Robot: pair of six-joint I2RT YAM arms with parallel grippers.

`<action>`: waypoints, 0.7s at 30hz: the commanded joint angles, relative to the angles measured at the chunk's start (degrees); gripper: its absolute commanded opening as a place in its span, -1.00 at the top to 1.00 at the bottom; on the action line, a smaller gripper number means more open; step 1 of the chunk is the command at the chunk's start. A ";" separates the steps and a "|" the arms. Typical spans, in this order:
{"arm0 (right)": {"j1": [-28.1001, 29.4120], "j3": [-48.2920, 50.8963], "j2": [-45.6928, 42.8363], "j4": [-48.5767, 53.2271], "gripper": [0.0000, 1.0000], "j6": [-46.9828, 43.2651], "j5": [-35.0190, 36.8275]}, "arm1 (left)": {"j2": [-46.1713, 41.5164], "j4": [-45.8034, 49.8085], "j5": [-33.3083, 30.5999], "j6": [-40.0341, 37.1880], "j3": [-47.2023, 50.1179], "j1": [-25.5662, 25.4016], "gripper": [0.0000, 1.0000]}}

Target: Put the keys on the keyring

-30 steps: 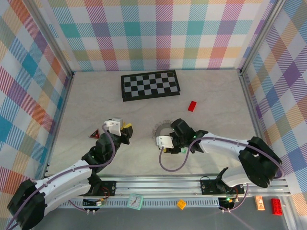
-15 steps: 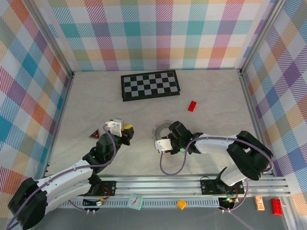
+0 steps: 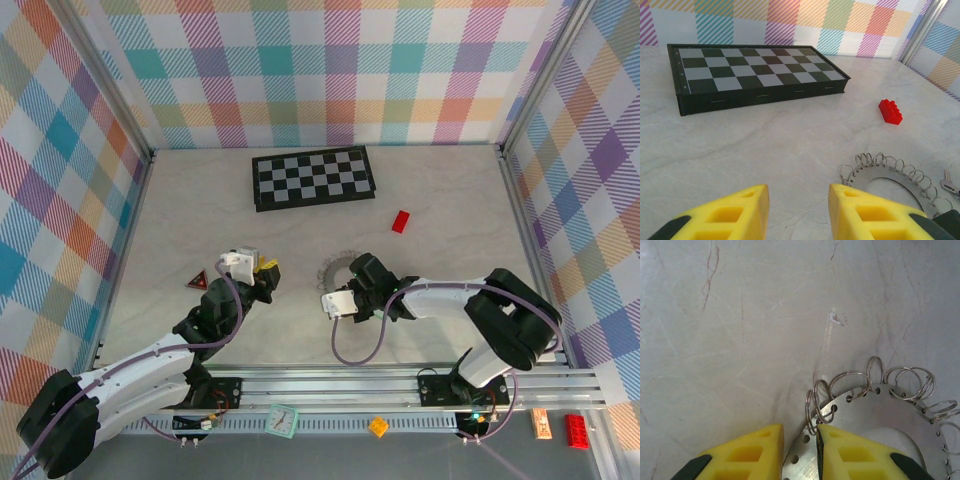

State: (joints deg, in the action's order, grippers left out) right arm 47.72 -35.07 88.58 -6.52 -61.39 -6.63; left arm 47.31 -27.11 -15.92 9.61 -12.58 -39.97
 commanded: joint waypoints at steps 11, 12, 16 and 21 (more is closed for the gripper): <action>0.96 -2.20 2.28 -2.06 0.69 -0.35 0.02 | -0.43 -1.64 0.46 -0.20 -0.28 0.77 0.31; 1.05 -2.32 2.45 -2.18 0.70 -0.49 0.34 | -0.38 -1.66 0.43 -0.12 -0.25 0.77 0.31; 1.13 -2.56 2.87 -2.40 0.72 -0.59 1.16 | -0.81 -1.44 0.29 -0.11 -0.26 0.77 0.31; 1.36 -2.93 3.38 -2.75 0.84 -0.95 2.32 | -1.36 -0.96 0.12 -0.11 -0.25 0.77 0.31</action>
State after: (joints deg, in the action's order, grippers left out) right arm 48.51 -36.86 91.22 -8.16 -61.76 -4.47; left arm 46.92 -27.11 -15.94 9.61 -12.58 -39.97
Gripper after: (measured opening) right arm 0.096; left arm 0.346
